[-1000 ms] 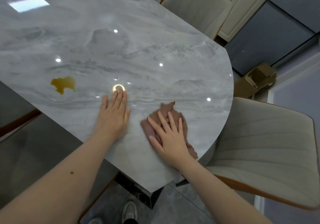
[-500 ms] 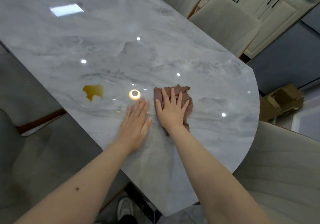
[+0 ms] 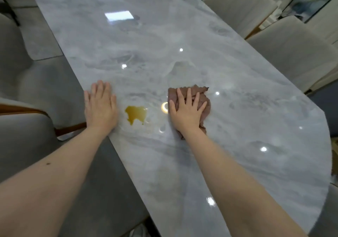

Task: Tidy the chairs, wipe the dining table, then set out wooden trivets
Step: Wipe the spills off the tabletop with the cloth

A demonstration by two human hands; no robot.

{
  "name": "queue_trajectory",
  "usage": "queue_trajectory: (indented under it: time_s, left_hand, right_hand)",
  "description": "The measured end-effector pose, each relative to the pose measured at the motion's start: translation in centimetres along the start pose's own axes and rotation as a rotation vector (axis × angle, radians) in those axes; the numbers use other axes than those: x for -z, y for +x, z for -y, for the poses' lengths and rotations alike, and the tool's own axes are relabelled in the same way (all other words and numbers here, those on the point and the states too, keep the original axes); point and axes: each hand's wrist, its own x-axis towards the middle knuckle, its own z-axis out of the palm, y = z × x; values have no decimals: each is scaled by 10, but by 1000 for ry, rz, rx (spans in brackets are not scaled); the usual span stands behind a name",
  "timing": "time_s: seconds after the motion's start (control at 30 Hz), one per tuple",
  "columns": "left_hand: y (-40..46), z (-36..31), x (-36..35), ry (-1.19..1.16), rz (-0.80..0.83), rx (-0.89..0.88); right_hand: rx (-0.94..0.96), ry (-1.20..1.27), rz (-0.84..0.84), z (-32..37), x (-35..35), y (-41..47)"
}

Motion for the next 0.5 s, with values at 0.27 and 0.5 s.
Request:
queue_trajectory:
  time_s: [0.27, 0.5]
  left_hand:
    - [2, 3, -5, 66, -21, 13]
    - [0, 5, -6, 2, -12, 31]
  right_hand:
    - [322, -37, 20, 79, -12, -16]
    - [460, -124, 84, 4, 7, -30]
